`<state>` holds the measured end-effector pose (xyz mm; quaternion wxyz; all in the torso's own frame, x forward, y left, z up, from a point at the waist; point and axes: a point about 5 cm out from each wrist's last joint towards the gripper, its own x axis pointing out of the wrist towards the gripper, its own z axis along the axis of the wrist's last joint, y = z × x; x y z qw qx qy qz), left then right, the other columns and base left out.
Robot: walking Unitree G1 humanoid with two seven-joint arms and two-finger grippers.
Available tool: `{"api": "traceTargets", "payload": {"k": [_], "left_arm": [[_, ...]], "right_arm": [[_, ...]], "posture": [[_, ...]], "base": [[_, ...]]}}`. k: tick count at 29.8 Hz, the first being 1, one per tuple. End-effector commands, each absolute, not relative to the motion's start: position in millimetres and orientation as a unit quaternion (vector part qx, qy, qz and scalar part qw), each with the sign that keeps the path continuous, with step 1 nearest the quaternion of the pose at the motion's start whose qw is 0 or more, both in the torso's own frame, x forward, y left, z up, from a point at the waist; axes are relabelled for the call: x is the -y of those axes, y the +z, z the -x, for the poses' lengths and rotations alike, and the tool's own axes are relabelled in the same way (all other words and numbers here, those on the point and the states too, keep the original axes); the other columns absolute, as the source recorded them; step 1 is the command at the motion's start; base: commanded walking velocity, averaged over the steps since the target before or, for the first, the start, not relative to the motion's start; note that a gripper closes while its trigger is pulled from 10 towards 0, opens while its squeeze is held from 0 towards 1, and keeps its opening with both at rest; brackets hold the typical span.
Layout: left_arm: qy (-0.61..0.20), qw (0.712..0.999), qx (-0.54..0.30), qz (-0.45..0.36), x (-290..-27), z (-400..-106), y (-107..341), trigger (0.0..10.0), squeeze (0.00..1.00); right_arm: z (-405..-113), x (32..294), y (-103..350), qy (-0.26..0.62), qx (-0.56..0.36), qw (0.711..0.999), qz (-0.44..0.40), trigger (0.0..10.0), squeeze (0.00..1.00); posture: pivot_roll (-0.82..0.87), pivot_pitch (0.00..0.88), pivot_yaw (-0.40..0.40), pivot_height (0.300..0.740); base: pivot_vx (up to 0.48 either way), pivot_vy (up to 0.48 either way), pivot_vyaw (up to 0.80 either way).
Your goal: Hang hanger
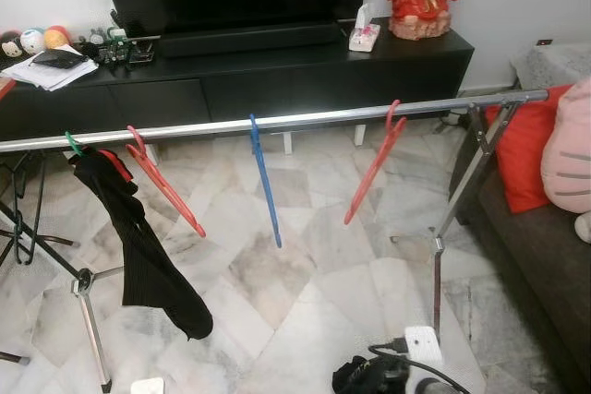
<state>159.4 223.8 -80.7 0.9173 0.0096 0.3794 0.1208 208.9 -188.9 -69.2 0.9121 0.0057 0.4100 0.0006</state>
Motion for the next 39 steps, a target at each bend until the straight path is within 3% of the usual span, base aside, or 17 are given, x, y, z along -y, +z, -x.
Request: {"api": "traceTargets", "payload": {"k": [1,9,16,23,33,36,38,39], "left_arm": [[0.121,0.932,-0.341,-0.027,-230.8,-171.0,-71.2,10.0,0.00],[0.107,0.972,-0.205,-0.051,-224.4,-194.4,-41.8,10.0,0.00],[0.135,0.981,-0.130,-0.050,-213.5,-177.5,-28.5,10.0,0.00],[0.161,0.982,-0.091,-0.033,-203.9,-176.0,-12.6,10.0,0.00],[0.157,0.982,-0.100,-0.027,-201.9,-183.4,-9.4,10.0,0.00],[0.156,0.969,-0.189,-0.025,-212.5,-181.2,-36.6,10.0,0.00],[0.159,0.940,-0.301,0.006,-224.5,-167.9,-64.2,10.0,0.00],[0.157,0.935,-0.317,0.009,-225.6,-165.4,-67.7,10.0,0.00]], "right_arm": [[-226.2,193.5,-56.9,-0.016,-0.367,0.930,-0.015,10.0,0.00],[-249.2,208.7,-34.2,-0.020,-0.290,0.957,0.001,10.0,0.00],[-248.0,215.2,-24.5,-0.010,-0.223,0.974,0.029,10.0,0.00],[-245.2,204.2,-29.4,-0.001,-0.232,0.972,0.043,10.0,0.00],[-245.0,195.4,-35.9,0.014,-0.270,0.962,0.043,10.0,0.00],[-234.1,194.7,-49.2,0.014,-0.336,0.940,0.058,10.0,0.00],[-218.8,195.9,-61.7,0.015,-0.390,0.918,0.064,10.0,0.00],[-217.2,196.2,-62.8,0.012,-0.395,0.917,0.060,10.0,0.00]], "posture": [[-0.08,0.000,0.042,0.740],[-0.09,0.000,0.038,0.740],[-0.10,0.000,0.029,0.740],[-0.10,0.000,0.022,0.740],[-0.09,0.000,0.020,0.740],[-0.08,0.000,0.023,0.740],[-0.08,0.000,0.021,0.740],[-0.08,0.000,0.023,0.740]], "base": [[0.000,0.000,0.00],[0.000,0.000,0.00],[0.000,0.000,0.00],[0.000,0.000,0.00],[0.000,0.000,0.00],[0.000,0.000,0.00],[0.000,0.000,0.00],[0.000,0.000,0.00]]}}
